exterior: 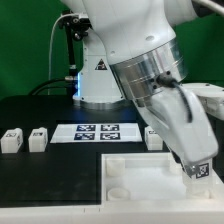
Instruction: Assemble one leg
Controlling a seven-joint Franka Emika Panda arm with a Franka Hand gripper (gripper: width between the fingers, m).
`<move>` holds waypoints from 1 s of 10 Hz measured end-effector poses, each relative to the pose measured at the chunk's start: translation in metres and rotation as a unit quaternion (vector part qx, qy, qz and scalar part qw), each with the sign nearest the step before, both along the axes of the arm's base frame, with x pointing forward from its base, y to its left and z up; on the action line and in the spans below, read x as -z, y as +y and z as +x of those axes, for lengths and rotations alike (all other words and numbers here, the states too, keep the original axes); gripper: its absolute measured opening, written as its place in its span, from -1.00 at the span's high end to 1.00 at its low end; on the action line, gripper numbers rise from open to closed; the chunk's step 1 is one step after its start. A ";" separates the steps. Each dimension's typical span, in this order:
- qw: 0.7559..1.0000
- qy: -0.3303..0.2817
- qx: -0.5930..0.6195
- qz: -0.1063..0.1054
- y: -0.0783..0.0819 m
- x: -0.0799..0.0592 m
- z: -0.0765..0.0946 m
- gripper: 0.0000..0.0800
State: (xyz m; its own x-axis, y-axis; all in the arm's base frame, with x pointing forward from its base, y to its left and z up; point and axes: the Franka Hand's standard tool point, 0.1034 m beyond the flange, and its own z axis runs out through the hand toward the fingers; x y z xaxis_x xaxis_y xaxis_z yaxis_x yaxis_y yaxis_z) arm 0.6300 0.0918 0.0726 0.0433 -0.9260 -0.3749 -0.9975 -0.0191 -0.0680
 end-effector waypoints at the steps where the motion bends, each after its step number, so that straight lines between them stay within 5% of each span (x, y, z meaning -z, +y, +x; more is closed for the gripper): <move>1: 1.000 0.002 0.006 0.000 0.000 0.000 0.000 0.24; 2: 1.000 -0.002 -0.005 0.000 -0.001 0.000 0.000 0.24; 4: 1.000 -0.009 -0.025 -0.001 0.000 0.001 -0.001 -0.30; 5: 0.997 -0.023 -0.075 -0.010 0.002 -0.001 -0.002 -0.30; 6: 0.985 -0.049 -0.164 -0.034 0.006 -0.004 -0.002 -0.55; 7: 0.963 -0.075 -0.254 -0.059 0.012 -0.007 -0.003 -0.60; 10: 0.915 -0.119 -0.380 -0.061 0.011 -0.005 -0.003 -0.62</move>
Offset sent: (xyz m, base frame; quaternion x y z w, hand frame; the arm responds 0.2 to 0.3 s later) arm 0.0000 0.0000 0.0000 0.0000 0.0000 0.0000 1.0000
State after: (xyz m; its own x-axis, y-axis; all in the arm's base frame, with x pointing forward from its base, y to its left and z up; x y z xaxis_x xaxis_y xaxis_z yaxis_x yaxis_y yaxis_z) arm 0.6270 0.1032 0.0780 0.7588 -0.6295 -0.1669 -0.6508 -0.7225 -0.2336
